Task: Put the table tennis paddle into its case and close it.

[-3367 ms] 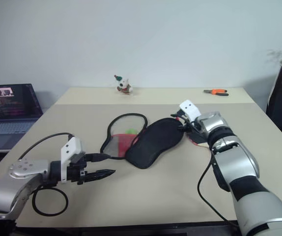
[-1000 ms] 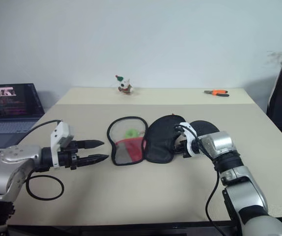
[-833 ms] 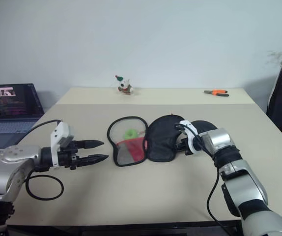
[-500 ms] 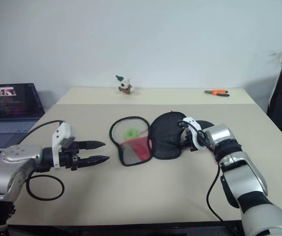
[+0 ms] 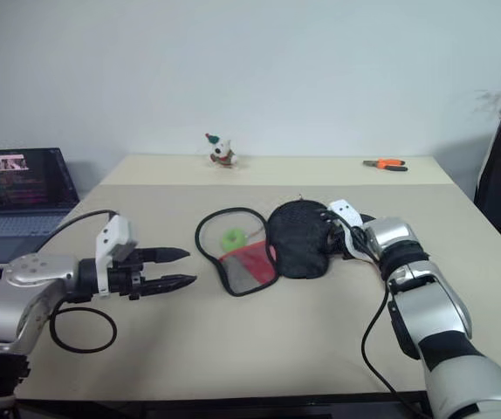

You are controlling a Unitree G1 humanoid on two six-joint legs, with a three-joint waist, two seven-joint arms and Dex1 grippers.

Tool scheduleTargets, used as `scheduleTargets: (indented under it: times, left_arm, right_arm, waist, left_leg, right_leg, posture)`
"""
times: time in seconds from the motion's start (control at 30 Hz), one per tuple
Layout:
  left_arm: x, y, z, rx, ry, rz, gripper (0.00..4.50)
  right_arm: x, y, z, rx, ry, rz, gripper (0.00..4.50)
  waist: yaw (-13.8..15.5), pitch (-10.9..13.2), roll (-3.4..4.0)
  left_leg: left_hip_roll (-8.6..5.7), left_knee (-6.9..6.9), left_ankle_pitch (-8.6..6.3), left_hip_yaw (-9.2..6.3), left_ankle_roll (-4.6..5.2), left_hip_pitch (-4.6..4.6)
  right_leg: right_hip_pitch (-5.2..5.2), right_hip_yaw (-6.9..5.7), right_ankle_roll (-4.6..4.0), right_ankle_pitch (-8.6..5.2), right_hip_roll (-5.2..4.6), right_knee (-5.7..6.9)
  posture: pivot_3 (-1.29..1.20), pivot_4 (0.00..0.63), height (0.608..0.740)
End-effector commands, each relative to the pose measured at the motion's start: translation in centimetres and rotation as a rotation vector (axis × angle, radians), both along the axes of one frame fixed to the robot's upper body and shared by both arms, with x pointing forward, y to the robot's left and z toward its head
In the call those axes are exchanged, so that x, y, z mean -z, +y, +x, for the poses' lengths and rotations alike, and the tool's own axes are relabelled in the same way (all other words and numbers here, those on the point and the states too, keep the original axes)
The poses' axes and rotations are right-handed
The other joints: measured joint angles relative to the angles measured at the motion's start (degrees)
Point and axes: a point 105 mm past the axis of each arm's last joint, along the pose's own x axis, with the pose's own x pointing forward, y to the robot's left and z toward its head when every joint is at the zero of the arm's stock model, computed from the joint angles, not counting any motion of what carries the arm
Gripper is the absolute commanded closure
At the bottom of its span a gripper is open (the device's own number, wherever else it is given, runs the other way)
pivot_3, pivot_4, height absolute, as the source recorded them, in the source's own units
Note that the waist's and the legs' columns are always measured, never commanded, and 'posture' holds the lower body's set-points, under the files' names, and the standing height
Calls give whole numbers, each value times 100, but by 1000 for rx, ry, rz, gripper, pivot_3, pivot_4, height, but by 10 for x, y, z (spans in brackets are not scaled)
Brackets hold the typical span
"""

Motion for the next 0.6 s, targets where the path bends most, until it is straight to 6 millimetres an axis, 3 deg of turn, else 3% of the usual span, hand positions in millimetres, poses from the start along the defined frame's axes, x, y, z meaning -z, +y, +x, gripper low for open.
scheduleTargets:
  times: [0.03,0.2,0.3,0.4,0.6]
  left_arm:
    - [-12,-3,0,19,-52,3,1283]
    - [-13,-5,-2,26,-51,-19,1283]
    - [-18,-8,-3,30,-62,-51,1283]
    - [-27,-16,-5,52,-85,-78,1283]
    - [-33,-31,-6,93,-110,-76,1283]
  right_arm:
    - [-13,-12,3,-11,-69,-40,1765]
    - [-31,-24,-1,-34,-114,25,20]
    - [-39,-23,-13,-53,-133,101,20]
    - [-37,-39,-21,52,-181,126,20]
    - [-12,-93,-26,467,-236,122,20]
  waist:
    - [0,0,0]
    - [4,0,0]
    - [7,0,0]
    - [9,0,0]
    - [24,0,0]
  left_leg:
    - [0,0,0,0,0,0]
    - [1,0,0,1,0,-3]
    - [5,1,0,-1,1,-4]
    - [7,2,-1,-3,1,-4]
    - [1,7,3,-3,-4,-9]
  right_leg:
    - [0,0,0,0,0,0]
    - [0,-1,0,0,-1,-1]
    - [-1,-1,0,0,-1,-1]
    - [-1,-1,0,0,-1,2]
    - [1,-2,1,0,-29,6]
  posture:
    - [0,150,740]
    - [0,150,740]
    - [0,150,740]
    - [0,150,740]
    - [0,150,740]
